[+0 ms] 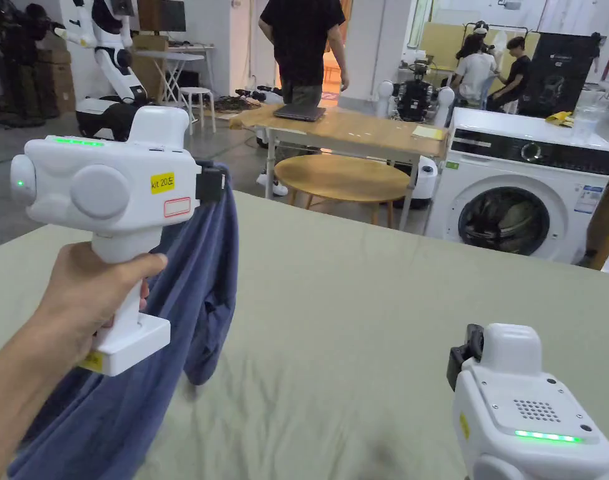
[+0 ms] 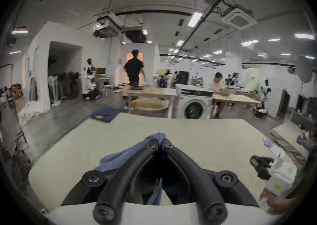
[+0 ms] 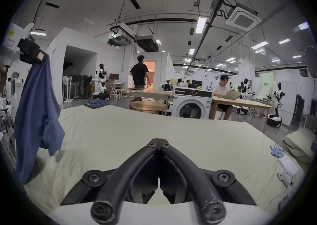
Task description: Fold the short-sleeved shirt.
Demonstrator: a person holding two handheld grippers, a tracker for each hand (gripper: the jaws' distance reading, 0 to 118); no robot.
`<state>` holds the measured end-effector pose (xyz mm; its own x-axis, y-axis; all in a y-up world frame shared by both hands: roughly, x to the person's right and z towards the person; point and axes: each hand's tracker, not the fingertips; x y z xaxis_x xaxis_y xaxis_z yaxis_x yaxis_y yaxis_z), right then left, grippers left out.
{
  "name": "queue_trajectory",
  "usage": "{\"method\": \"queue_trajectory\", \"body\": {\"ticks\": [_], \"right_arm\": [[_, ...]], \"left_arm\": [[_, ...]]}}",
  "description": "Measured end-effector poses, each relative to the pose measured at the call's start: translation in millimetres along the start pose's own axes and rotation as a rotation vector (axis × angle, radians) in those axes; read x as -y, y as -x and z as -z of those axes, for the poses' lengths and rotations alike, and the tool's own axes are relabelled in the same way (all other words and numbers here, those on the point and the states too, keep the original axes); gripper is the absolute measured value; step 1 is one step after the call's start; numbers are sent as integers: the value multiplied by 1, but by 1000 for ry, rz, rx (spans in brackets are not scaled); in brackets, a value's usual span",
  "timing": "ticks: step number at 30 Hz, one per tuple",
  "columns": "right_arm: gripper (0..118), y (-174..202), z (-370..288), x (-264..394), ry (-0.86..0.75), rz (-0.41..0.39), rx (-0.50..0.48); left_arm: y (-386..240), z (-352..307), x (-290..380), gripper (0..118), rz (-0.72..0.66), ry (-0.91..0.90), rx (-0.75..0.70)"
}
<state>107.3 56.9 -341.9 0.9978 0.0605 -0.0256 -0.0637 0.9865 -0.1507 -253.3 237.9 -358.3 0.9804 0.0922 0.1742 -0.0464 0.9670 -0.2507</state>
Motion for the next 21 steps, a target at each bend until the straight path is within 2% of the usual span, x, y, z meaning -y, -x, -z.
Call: {"method": "queue_trajectory", "body": {"ticks": [11, 16, 21], "right_arm": [[0, -98, -38, -1, -21, 28, 193], [0, -136, -59, 5, -14, 10, 273], [0, -162, -70, 18, 19, 26, 324]], "left_arm": [[-175, 81, 1, 0, 34, 40, 389], [-249, 110, 39, 0, 90, 133, 519], [-286, 133, 95, 0, 110, 276, 565]]}}
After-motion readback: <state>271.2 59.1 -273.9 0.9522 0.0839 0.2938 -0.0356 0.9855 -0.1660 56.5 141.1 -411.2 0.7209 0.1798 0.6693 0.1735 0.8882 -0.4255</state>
